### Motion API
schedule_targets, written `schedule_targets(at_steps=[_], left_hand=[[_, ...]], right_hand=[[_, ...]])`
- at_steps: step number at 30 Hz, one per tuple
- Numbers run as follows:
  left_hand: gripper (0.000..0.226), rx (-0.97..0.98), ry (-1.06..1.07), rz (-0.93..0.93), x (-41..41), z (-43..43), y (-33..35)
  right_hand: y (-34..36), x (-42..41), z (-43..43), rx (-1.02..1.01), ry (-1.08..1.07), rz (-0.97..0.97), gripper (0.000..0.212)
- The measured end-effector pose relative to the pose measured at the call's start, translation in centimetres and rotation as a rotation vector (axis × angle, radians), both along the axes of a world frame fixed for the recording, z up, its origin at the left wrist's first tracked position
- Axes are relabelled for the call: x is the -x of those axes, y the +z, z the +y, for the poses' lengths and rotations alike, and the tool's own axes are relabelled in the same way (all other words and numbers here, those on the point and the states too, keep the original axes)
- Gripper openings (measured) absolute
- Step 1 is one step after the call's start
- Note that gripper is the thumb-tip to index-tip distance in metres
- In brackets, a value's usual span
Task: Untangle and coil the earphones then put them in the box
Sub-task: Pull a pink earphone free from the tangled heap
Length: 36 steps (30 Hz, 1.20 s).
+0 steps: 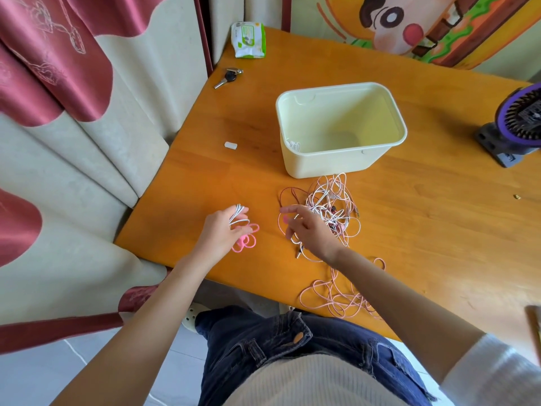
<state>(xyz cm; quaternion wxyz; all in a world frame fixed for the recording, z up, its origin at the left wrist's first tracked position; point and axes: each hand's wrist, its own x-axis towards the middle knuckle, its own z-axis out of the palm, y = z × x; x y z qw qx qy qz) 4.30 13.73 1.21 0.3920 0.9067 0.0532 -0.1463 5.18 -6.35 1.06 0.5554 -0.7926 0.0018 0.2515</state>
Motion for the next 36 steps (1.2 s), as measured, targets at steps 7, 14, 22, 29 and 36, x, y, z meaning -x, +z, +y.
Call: schedule_targets(at_steps=[7,14,22,29,36], left_hand=[[0.039,-0.043,0.097,-0.190,-1.7,0.2,1.3],[0.026,0.019,0.078,-0.317,-2.0,-0.2,3.7],[0.020,0.235,-0.057,-0.112,-2.0,-1.8,6.1],[0.011,0.325,-0.213,0.233,-0.9,-2.5,6.0],[0.014,0.309,-0.268,0.350,-0.1,-3.0,6.2]], right_hand=[[0.1,1.0,0.6,-0.022,-0.039,-0.002,0.018],[0.5,0.0,0.5,0.021,-0.097,-0.090,0.024],[2.1,-0.5,1.4,-0.061,-0.083,-0.252,0.024],[3.0,-0.5,0.0,-0.019,0.280,-0.319,0.062],[3.6,0.1,-0.3,0.226,0.444,-0.406,0.046]])
